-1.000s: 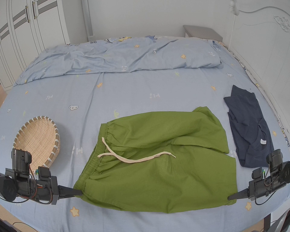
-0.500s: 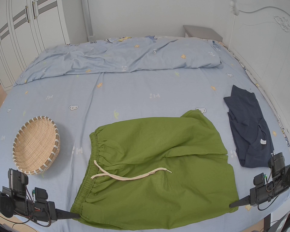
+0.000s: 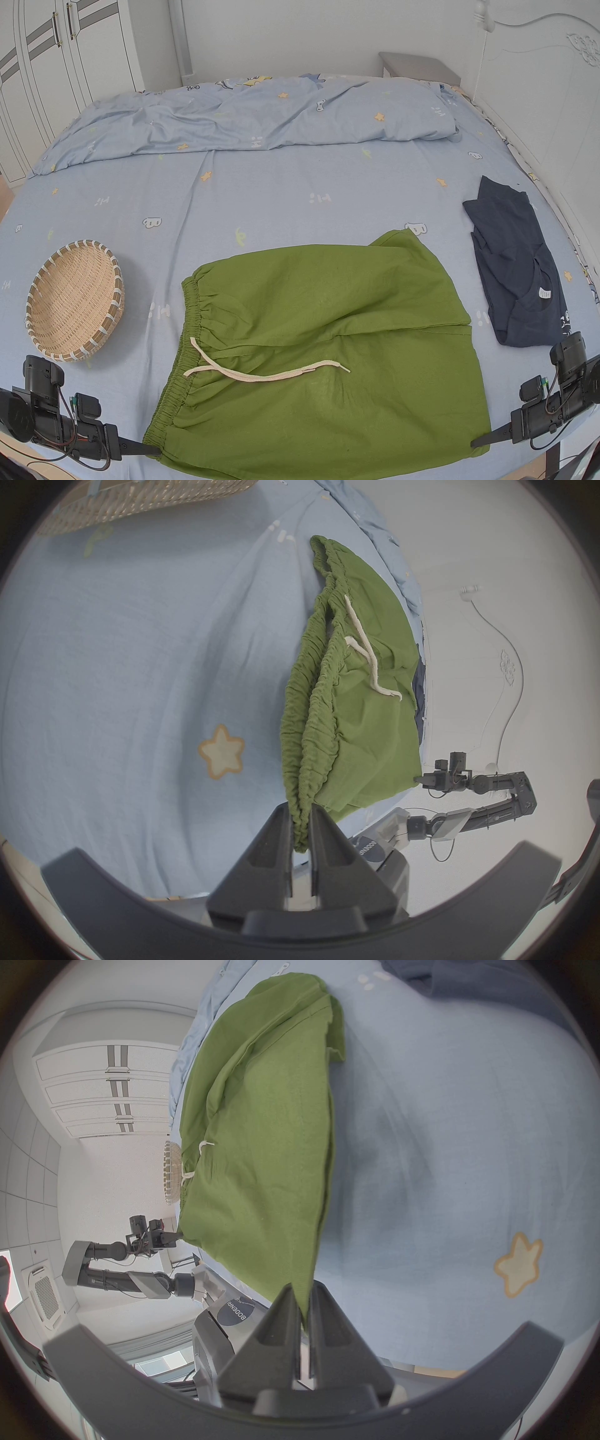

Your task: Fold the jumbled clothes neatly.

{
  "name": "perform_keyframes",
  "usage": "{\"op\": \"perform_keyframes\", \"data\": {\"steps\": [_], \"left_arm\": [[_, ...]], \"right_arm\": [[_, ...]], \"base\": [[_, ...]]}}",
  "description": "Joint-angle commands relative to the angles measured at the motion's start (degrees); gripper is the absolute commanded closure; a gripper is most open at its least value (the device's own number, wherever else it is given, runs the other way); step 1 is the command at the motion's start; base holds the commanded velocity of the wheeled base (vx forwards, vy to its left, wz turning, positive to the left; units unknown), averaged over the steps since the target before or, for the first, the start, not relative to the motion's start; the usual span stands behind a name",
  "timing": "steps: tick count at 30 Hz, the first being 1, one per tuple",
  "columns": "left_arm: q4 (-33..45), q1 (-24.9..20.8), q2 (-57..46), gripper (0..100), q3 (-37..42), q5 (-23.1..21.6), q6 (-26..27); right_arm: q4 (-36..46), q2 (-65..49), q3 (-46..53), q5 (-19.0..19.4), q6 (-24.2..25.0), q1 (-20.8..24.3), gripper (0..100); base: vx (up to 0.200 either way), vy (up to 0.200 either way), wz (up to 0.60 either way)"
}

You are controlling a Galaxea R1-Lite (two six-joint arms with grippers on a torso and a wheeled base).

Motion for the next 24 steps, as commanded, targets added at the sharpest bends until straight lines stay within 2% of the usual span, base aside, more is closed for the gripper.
{"op": "perform_keyframes", "data": {"steps": [1, 5, 14, 15, 22, 23, 24], "left_arm": [[0.2, 4.6, 6.6, 100, -0.3, 0.1, 4.9], [0.4, 5.3, 7.5, 100, 0.2, 0.0, 7.7], [0.6, 4.7, 7.2, 100, 0.5, -0.1, 7.7], [0.6, 4.7, 7.1, 100, 0.5, -0.2, 7.7], [0.6, 4.3, 6.9, 100, 1.1, -0.5, 7.8], [0.6, 4.3, 6.9, 0, 1.2, -0.5, 7.8], [0.6, 4.3, 6.9, 0, 1.2, -0.5, 7.8]], "right_arm": [[-1.9, 1.6, 1.9, -0.2, 0.3, 3.0, 100], [-3.5, 2.2, 3.0, -0.2, 0.3, 3.7, 100], [-4.7, 3.0, 3.3, -0.2, 0.2, 3.7, 100], [-4.7, 3.0, 3.3, -0.2, 0.1, 3.7, 0], [-5.4, 3.0, 3.3, -0.1, 0.4, 3.7, 0], [-5.7, 3.0, 3.4, -0.1, 0.4, 3.7, 0], [-6.1, 3.0, 3.6, -0.1, 0.4, 3.7, 0]], "base": [[0.000, 0.000, 0.00], [0.000, 0.000, 0.00], [0.000, 0.000, 0.00], [0.000, 0.000, 0.00], [0.000, 0.000, 0.00], [0.000, 0.000, 0.00], [0.000, 0.000, 0.00]]}}
